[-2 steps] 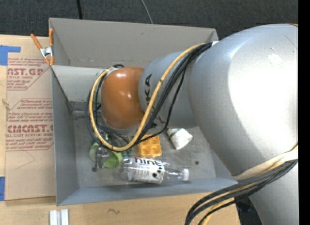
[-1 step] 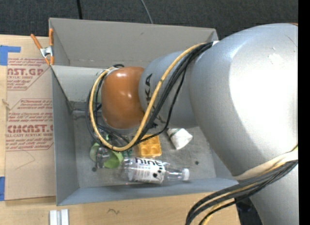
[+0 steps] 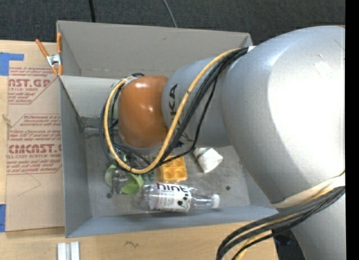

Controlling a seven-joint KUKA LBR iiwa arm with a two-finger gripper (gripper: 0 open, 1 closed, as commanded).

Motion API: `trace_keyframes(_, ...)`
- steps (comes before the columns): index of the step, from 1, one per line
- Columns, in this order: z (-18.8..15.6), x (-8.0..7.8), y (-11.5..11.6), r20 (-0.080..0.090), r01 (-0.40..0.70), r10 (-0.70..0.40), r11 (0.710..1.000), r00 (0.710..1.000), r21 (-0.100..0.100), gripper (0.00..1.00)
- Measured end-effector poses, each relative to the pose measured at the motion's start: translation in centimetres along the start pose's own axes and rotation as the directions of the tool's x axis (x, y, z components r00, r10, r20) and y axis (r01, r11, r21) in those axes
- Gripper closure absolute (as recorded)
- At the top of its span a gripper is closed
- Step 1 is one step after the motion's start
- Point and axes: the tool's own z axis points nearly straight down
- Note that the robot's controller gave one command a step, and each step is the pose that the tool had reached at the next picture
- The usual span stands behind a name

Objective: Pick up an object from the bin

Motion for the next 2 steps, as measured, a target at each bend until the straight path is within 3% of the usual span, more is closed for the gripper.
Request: trace_keyframes(2,-2.5,0.1,0.0,-0.006,-0.001,0.001,1.0,1.0,0.002,1.0)
